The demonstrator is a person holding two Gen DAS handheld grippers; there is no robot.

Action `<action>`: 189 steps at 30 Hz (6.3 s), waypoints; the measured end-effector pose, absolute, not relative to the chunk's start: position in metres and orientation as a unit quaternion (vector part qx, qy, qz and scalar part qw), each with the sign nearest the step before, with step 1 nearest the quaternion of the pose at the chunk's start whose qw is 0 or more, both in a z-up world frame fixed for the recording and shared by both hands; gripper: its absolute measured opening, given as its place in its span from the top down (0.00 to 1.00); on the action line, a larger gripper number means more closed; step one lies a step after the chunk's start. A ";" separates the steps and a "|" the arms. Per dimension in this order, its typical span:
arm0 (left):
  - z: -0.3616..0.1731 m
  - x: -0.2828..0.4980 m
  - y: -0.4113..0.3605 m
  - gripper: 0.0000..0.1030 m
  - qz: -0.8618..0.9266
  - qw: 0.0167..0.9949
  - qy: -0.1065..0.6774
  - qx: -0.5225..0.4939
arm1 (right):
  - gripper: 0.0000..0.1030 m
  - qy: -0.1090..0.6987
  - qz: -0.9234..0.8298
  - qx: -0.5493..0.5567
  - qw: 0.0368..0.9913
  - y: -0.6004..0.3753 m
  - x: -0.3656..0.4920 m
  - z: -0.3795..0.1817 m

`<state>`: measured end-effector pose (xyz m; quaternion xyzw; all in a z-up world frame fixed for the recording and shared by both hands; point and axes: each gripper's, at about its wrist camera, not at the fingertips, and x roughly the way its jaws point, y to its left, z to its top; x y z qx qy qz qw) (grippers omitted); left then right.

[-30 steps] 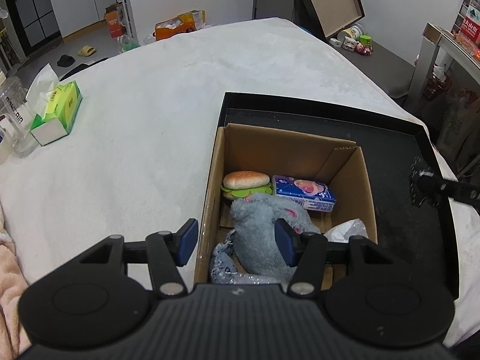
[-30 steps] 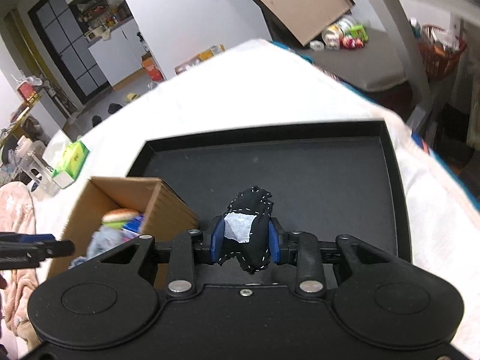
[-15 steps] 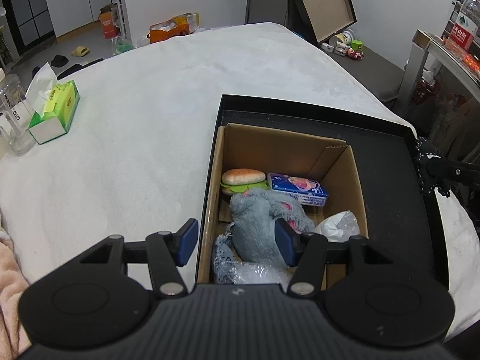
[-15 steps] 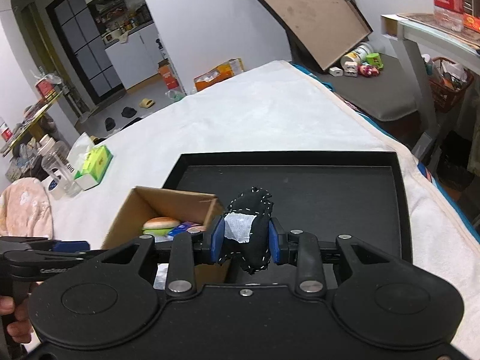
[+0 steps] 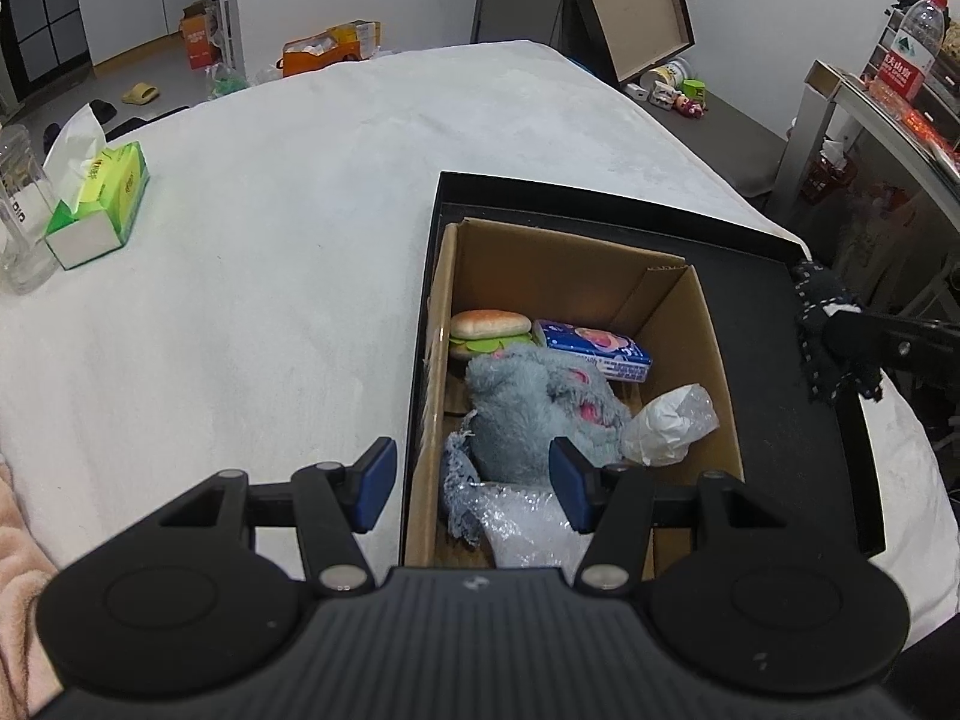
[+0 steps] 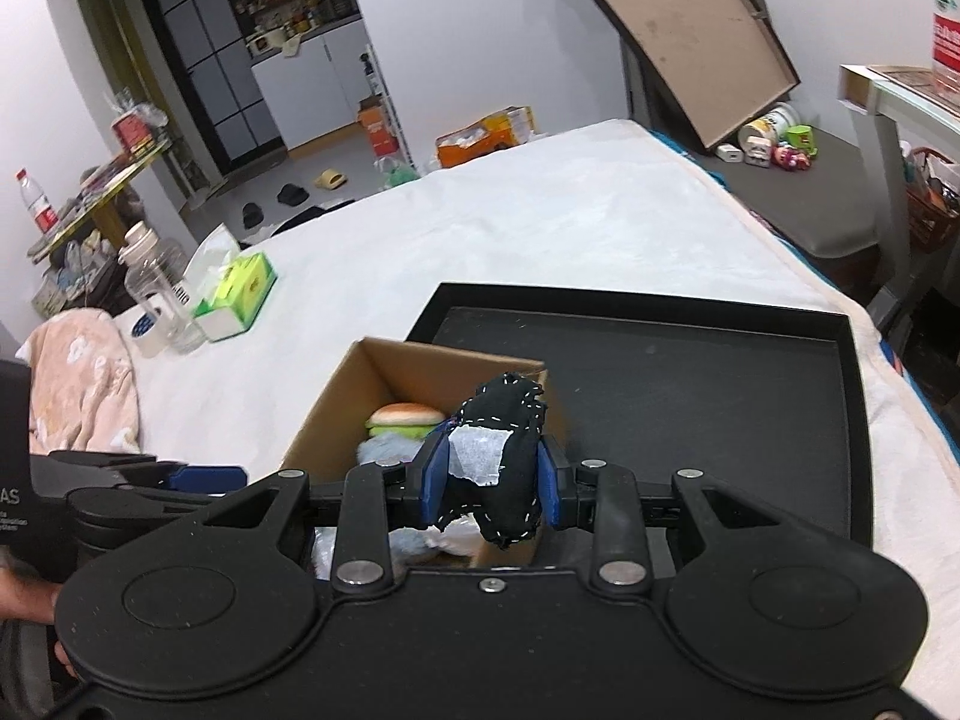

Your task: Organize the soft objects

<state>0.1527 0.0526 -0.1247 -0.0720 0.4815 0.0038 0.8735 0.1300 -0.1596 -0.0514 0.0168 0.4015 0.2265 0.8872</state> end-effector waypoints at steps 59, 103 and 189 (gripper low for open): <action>-0.165 0.137 0.094 0.87 -0.041 0.860 0.490 -0.137 | 0.54 0.458 0.200 -0.070 0.863 -0.088 0.102 -0.094; -0.088 0.146 0.012 0.02 -0.021 0.879 0.471 -0.072 | 0.00 0.436 0.134 0.100 0.884 -0.238 0.097 -0.077; 0.065 -0.075 -0.009 0.00 0.003 0.946 0.318 -0.057 | 0.00 0.288 0.103 0.072 0.949 -0.247 -0.099 0.072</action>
